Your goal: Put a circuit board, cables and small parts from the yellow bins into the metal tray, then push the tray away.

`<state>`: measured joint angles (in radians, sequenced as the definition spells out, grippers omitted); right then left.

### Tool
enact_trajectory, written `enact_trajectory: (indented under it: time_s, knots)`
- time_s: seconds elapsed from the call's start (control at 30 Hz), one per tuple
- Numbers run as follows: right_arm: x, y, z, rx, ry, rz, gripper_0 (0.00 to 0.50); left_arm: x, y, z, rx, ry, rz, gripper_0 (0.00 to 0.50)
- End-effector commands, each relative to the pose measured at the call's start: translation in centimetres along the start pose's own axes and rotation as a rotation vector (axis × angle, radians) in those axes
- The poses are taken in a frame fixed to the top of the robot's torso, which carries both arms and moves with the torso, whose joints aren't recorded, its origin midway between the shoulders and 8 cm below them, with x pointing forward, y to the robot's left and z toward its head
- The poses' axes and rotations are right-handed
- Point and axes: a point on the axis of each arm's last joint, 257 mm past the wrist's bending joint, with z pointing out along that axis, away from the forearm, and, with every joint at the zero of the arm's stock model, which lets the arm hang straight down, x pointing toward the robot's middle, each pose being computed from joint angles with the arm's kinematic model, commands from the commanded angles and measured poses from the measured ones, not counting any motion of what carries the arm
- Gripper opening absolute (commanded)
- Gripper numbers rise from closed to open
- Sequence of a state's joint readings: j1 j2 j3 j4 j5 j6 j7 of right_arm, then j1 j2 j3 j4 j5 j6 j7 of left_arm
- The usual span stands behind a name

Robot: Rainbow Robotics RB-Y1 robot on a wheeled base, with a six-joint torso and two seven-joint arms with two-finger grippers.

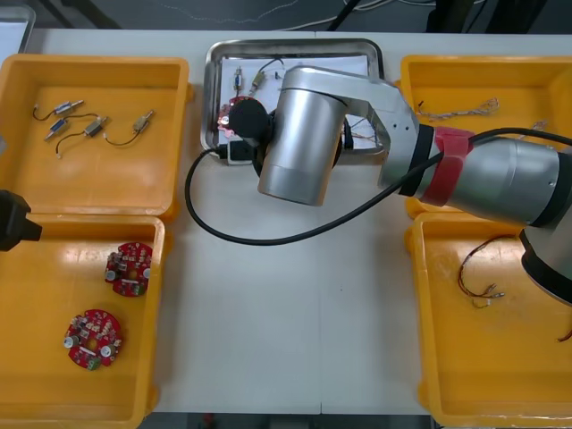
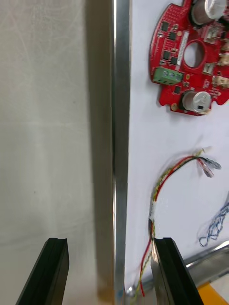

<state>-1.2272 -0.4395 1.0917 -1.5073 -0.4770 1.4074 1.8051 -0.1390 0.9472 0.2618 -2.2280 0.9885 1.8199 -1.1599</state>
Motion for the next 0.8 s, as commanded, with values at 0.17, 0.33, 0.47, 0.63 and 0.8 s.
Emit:
enact_trajectory:
  time_s: [0.17,0.33,0.47,0.63,0.8]
  knots:
    - [0.0,-2.8,-5.1,-0.085,-0.061,0.253,0.5,-0.3,0.9,-1.1,-0.034,-0.025,0.039,0.5]
    - [2.6,-3.3,-6.3,-0.166,-0.02,0.46,0.5,-0.3,0.9,-1.1,-0.034,-0.025,0.039,0.5]
    - [4.8,-3.9,-7.0,-0.195,0.029,0.604,0.5,-0.3,0.9,-1.1,-0.034,-0.025,0.039,0.5]
    - [8.7,-4.5,-7.9,-0.222,0.117,0.821,0.5,-0.3,0.9,-1.1,-0.034,-0.025,0.039,0.5]
    - [13.0,-4.6,-8.8,-0.235,0.188,1.0,0.5,-0.3,0.9,-1.1,-0.034,-0.025,0.039,0.5]
